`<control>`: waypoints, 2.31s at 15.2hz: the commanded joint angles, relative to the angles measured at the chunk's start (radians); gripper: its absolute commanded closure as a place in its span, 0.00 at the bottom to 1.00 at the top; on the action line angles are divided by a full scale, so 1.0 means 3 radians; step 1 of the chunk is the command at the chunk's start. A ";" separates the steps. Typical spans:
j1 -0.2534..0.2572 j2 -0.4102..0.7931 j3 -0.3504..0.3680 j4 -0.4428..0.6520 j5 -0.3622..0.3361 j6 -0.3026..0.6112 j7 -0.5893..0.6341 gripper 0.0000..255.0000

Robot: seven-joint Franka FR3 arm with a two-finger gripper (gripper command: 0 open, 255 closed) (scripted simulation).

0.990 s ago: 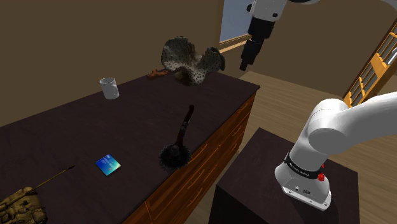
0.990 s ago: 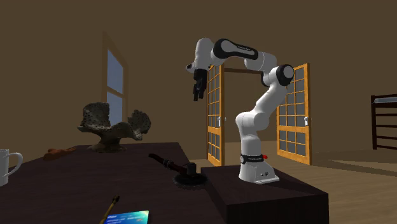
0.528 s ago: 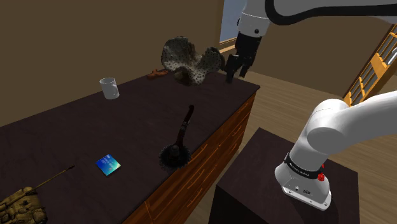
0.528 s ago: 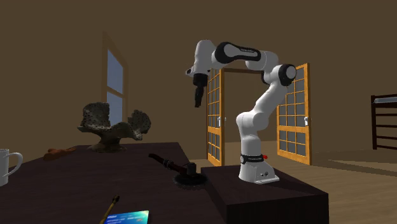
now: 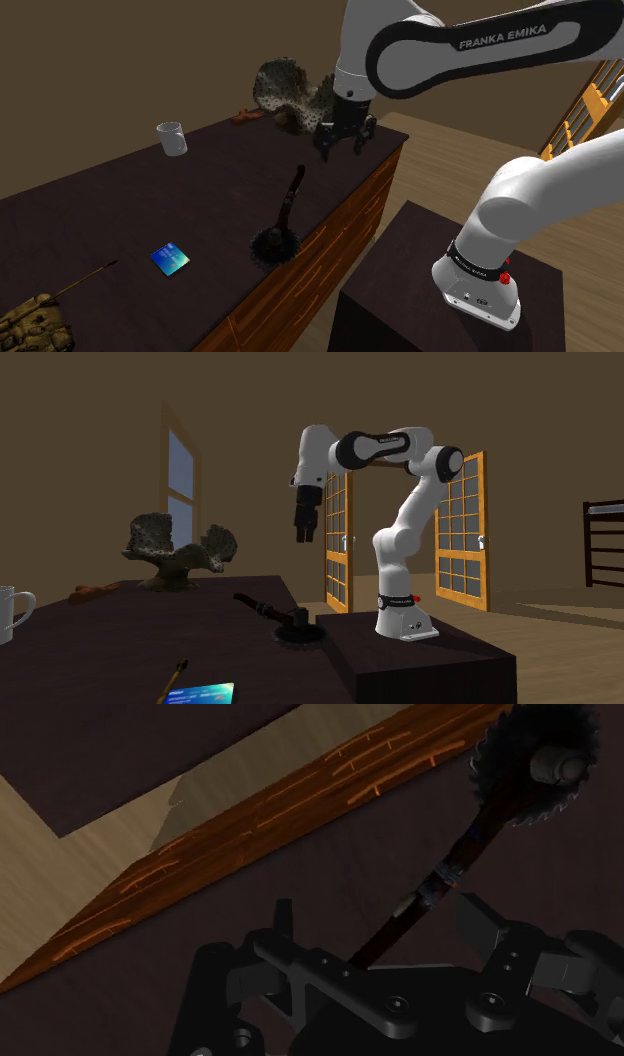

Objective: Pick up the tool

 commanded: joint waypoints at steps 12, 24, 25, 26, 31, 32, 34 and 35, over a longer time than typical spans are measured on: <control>-0.0951 0.1999 0.1471 0.0803 -0.0973 0.0740 0.3072 0.00; -0.0874 0.2585 0.1428 0.0818 -0.1568 0.1017 0.3695 1.00; -0.0873 0.2583 0.1429 0.0819 -0.1567 0.1015 0.3696 1.00; -0.0873 0.2582 0.1430 0.0818 -0.1566 0.1016 0.3695 1.00; -0.0873 0.2582 0.1429 0.0817 -0.1566 0.1016 0.3695 1.00; -0.0873 0.2583 0.1429 0.0818 -0.1566 0.1016 0.3695 1.00; -0.0888 0.2535 0.1441 0.0822 -0.1515 0.0987 0.3654 1.00; -0.0898 0.2494 0.1451 0.0835 -0.1468 0.0951 0.3618 1.00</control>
